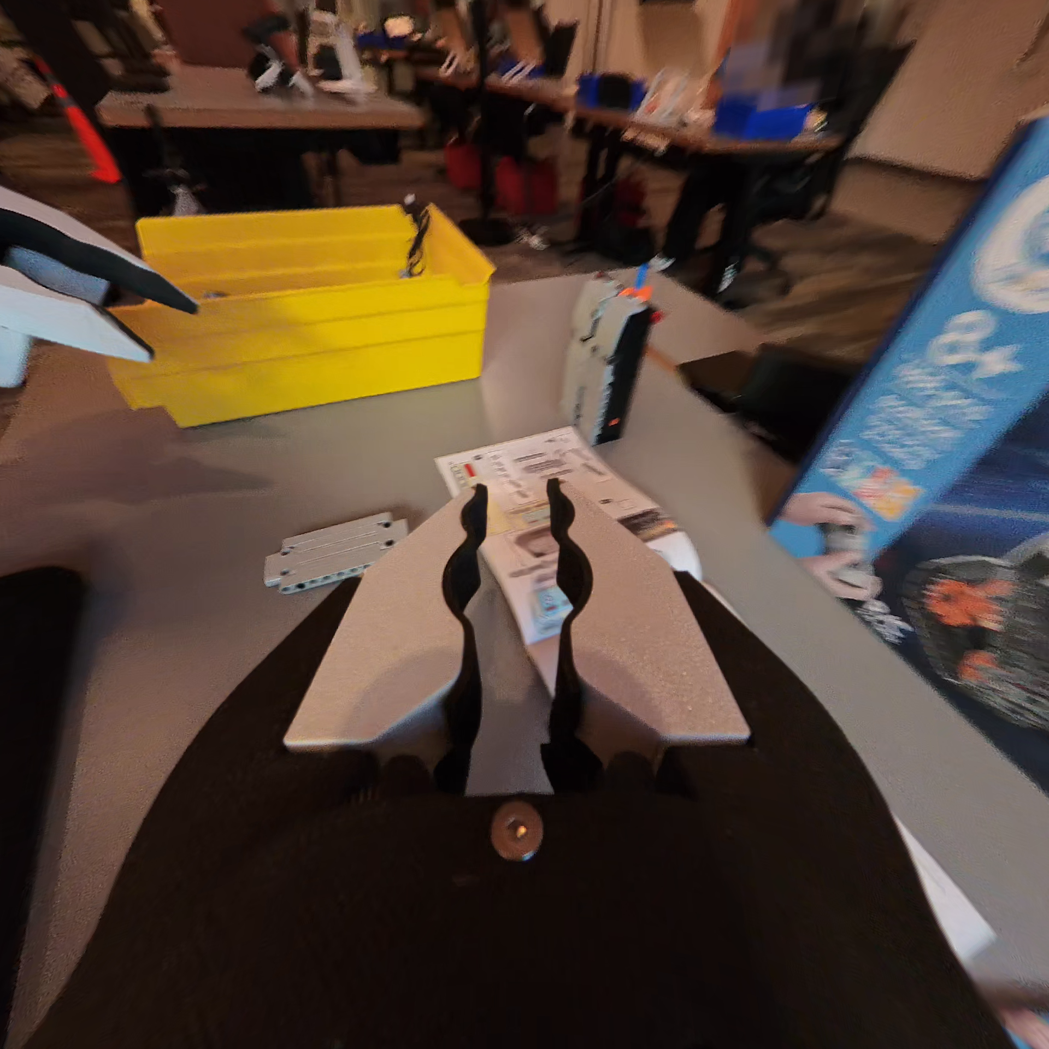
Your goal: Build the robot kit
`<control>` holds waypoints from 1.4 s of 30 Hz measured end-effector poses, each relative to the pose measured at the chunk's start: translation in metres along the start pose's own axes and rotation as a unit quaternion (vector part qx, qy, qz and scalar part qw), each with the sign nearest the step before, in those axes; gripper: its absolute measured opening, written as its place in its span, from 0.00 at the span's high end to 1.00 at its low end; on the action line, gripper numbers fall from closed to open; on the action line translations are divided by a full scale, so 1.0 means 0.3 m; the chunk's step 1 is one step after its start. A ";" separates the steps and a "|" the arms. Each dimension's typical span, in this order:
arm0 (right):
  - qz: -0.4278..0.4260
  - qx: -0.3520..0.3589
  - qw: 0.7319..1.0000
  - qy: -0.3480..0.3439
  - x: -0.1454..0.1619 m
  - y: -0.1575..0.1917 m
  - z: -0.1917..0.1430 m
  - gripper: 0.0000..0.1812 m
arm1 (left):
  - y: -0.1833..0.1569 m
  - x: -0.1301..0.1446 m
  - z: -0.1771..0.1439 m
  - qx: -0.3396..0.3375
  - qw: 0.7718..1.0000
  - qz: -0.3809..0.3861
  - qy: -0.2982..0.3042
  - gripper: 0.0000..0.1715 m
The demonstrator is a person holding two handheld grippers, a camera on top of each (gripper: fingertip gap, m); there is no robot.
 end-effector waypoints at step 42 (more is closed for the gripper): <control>0.006 0.151 0.988 -0.006 0.235 -0.108 -0.391 0.95 | 0.589 0.125 -0.194 -0.001 0.997 -0.071 0.018 0.74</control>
Point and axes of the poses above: each gripper's, where its closed fingertips meet, z out along the fingers, x out of its underside, y = z × x across the jaws, the point moved 1 cm from there along -z, back along the fingers, and after that the axes turned 14 degrees about z, right-handed, at the moved point
